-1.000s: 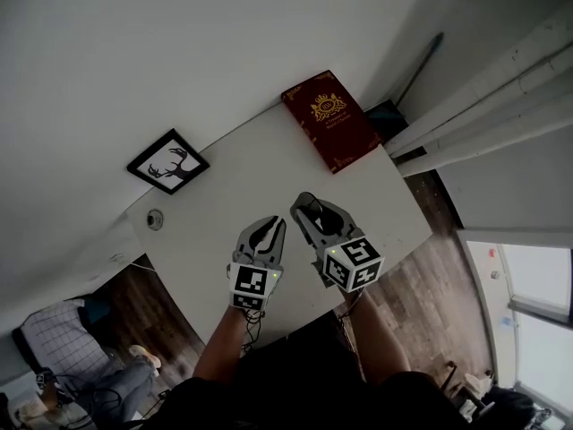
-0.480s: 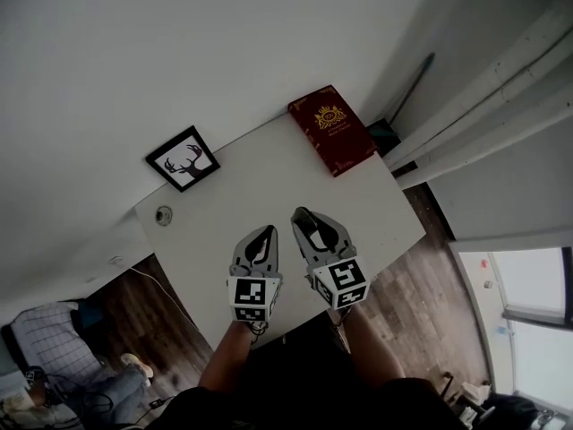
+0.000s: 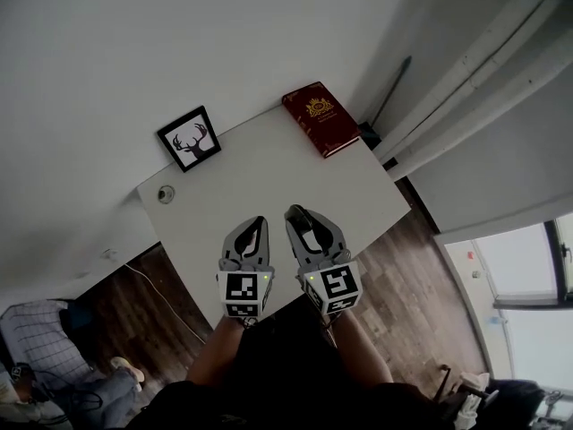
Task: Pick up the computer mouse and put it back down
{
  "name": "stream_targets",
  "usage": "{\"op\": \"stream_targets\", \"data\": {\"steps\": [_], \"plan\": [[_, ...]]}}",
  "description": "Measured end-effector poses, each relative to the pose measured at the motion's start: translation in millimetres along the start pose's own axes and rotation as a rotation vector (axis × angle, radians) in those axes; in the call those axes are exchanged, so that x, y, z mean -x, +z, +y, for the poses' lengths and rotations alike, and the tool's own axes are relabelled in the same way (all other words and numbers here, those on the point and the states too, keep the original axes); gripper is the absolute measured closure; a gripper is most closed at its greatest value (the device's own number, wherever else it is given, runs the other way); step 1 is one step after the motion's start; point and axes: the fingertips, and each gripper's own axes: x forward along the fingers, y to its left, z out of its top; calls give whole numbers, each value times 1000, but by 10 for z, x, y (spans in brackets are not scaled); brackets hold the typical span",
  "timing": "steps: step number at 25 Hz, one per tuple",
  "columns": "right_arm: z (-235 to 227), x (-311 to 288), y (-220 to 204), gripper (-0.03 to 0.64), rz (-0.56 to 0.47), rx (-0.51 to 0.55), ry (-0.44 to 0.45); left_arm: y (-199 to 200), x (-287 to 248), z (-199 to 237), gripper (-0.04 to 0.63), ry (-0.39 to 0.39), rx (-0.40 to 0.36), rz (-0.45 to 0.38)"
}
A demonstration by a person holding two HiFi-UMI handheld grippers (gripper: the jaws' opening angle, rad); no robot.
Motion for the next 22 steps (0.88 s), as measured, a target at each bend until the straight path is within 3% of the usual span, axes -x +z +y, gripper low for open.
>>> {"op": "stream_targets", "data": {"steps": [10,22], "plan": [[227,861,359,477,-108,44,-110,252,622,-528,595,-68,-38,-85],[-132,1543,594,477,-184,71,-43,510,778,-1328,595,-6,-32,-157]]}}
